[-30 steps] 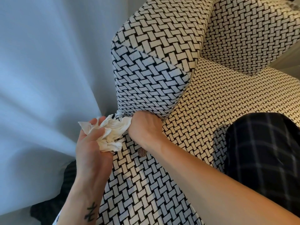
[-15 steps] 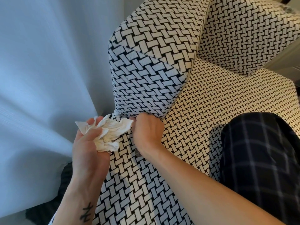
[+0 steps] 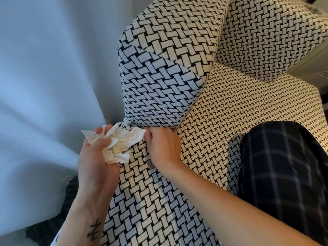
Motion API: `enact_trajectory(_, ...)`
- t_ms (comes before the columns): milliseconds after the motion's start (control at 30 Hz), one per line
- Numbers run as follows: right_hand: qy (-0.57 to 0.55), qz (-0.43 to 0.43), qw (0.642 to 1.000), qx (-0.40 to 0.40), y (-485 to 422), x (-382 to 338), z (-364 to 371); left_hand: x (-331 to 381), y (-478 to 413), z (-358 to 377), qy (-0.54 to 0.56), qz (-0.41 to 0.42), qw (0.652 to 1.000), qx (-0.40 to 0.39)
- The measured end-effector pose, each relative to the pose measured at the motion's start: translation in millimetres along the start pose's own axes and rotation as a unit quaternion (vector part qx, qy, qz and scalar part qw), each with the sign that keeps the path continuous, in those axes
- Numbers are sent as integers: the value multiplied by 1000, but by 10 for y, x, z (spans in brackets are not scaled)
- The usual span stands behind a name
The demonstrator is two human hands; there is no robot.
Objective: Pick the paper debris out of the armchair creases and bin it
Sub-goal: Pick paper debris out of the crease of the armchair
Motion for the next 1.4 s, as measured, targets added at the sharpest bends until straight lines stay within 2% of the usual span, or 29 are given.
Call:
enact_trajectory(133,20,5,999,-29,-46,-24,-14,-2,-11,-5,-2,-1,1000,0)
enact_trajectory(300,18,-2,988,-150,-182,-120,64,-11,-31,-2,5,-1,1000,-3)
enact_trajectory(367,19,15,985,-172,-235,-149,130,-9,-28,-4,5,1,1000,0)
enact_trajectory(467,19,47,984,-168,-287,-155,197,1,-42,-20,8,1,1000,3)
enact_trajectory(667,8,128,987,-98,-205,-6,141,-2,-51,-31,-12,2,1000,6)
enact_trajectory(767,-2,132,989,-71,-137,67,117,-14,-63,-36,-5,-1,1000,4)
enact_trajectory(967,53,75,982,-164,-255,-71,166,-18,-60,-39,11,-1,1000,5)
enact_trajectory(1100,23,138,974,-181,-294,-75,276,-15,-66,-42,8,1,1000,5)
enact_trajectory(1233,-62,203,963,-168,-245,-18,350,-19,-77,-41,10,0,1000,0)
enact_trajectory(1400,-95,242,956,-134,-154,68,344,-21,-65,-27,8,0,1000,3)
Point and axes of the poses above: each hand's wrist, its own y-axis away from the middle knuckle, its own z-axis out of the palm, x = y × z, the point moved 10 cm from there along -y, towards the middle knuckle, and after that the axes turned 14 degrees about -z, right-handed, at the moved point
